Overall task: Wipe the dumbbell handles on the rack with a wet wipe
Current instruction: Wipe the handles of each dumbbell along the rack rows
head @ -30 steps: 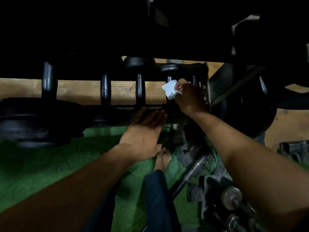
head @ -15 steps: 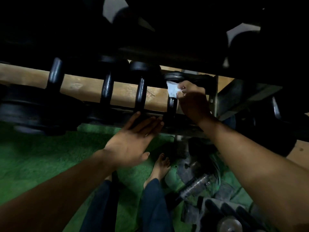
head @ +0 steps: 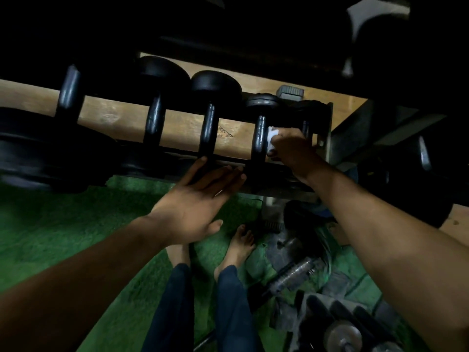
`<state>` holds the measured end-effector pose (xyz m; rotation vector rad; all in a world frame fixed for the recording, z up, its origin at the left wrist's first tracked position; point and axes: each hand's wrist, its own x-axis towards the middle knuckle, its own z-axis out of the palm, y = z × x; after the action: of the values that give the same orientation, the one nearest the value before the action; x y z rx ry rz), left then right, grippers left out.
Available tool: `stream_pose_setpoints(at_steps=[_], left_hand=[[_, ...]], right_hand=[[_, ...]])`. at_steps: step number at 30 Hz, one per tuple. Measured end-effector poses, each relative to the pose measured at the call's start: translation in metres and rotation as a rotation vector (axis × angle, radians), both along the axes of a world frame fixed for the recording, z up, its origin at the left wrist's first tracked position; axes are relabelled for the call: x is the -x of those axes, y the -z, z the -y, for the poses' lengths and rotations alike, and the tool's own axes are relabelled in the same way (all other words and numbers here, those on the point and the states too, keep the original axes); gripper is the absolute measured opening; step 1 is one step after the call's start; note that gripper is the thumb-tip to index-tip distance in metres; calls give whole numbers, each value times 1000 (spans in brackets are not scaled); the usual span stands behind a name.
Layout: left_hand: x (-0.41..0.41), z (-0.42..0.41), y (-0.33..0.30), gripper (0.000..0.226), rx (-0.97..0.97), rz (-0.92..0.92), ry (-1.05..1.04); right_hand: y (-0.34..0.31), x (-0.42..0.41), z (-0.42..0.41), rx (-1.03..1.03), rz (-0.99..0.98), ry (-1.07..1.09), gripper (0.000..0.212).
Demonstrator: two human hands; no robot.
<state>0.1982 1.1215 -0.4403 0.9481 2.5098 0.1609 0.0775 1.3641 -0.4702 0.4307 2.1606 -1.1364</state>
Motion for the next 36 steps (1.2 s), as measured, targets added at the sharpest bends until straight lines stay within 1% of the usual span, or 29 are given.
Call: stream_pose_setpoints(at_steps=[1,3,5,8,10,11,13,15,17,18,21,22,23,25,27,29,31,32,34,36], left_hand=[[0,0,0,104,-1,-3,1],[0,1,0,104,-3,-2,5],[1,1,0,103,-1,19,1],[1,-1,0,103,-2,25,-8],[2,1,0,103,-7,40,-7],[3,1,0,103,-13,45,-8],[2,2,0,103,-22,31,-4],[2,2,0,103,-14,16,3],[0,2,0,102,-8,6,2],[0,1,1,102,-8,-1,1],[0,1,0,102,-7,-7,-1],[0,1,0,102,-9,-4,-3],[0,1,0,102,-9,-2,-2],[-1,2,0,102,-7,-9,7],[-1,3,0,103,-12,-33,11],[-1,3,0,103,-8,-37,11],[0,1,1,102,1,-27,13],[0,1,1,102,4,-26,13],[0,1,2,103,-1,-37,14],[0,2,3,104,-5,-47,15]], right_hand=[[-2,-1,-4,-40,28,-76,26],[-7,1,-6,-96,-4,-148,30],[-13,2,-2,-108,-49,-130,22],[-18,5,6,-38,-79,-15,33],[-21,5,9,-62,-68,-1,27],[-23,4,9,-83,-39,-26,21],[-26,3,8,-115,83,-100,15],[-29,1,5,-191,186,-260,13],[-33,2,5,-249,202,-368,8],[-33,3,5,-240,195,-360,5],[-33,1,7,-182,153,-230,14],[-32,0,7,-202,140,-232,11],[-31,-1,7,-229,132,-253,13],[-33,-3,7,-242,140,-291,25],[-34,-1,6,-213,155,-294,31],[-33,2,3,-199,157,-298,27],[-29,1,3,-226,98,-296,21],[-27,0,4,-283,37,-322,24],[-26,-4,11,-427,-95,-445,35],[-26,-6,21,-516,-192,-601,38]])
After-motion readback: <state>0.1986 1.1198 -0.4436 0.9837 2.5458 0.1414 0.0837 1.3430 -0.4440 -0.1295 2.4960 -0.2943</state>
